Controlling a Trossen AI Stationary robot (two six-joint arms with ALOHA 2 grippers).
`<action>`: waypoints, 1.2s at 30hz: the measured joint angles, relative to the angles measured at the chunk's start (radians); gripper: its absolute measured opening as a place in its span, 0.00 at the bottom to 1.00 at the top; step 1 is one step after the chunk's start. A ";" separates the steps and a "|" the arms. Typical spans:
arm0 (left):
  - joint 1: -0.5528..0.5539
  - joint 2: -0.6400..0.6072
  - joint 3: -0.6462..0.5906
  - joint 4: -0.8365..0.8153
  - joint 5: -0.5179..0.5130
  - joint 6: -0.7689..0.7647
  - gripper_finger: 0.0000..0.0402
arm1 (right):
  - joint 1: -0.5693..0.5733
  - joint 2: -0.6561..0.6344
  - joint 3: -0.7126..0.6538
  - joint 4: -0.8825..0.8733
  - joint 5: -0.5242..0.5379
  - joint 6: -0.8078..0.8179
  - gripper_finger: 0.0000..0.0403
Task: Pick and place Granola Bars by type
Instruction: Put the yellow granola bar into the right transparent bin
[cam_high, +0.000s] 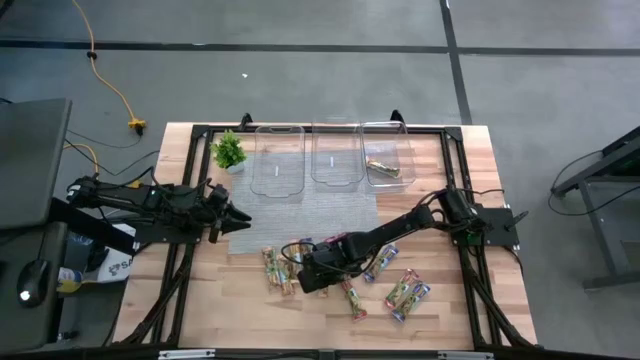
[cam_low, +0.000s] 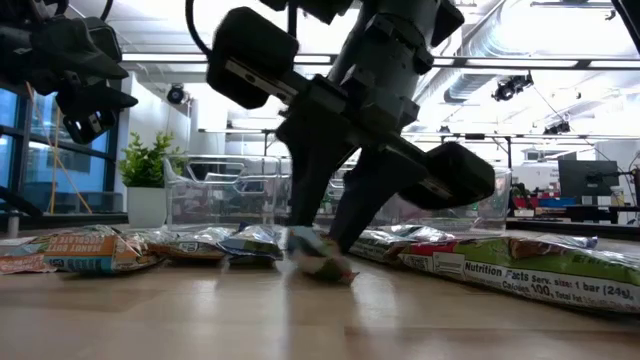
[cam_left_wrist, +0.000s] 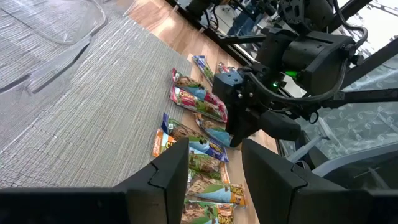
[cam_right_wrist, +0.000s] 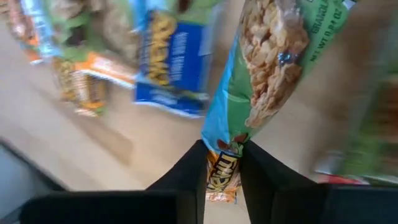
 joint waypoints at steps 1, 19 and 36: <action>0.000 0.000 0.000 0.000 0.000 0.000 0.35 | 0.001 -0.010 -0.001 -0.010 0.011 0.000 0.15; 0.000 0.000 0.000 0.001 -0.003 0.000 0.35 | -0.162 -0.424 0.000 -0.292 0.305 -0.226 0.14; 0.000 0.000 0.000 0.001 -0.012 0.009 0.35 | -0.755 -0.663 0.002 -0.853 0.369 -0.703 0.14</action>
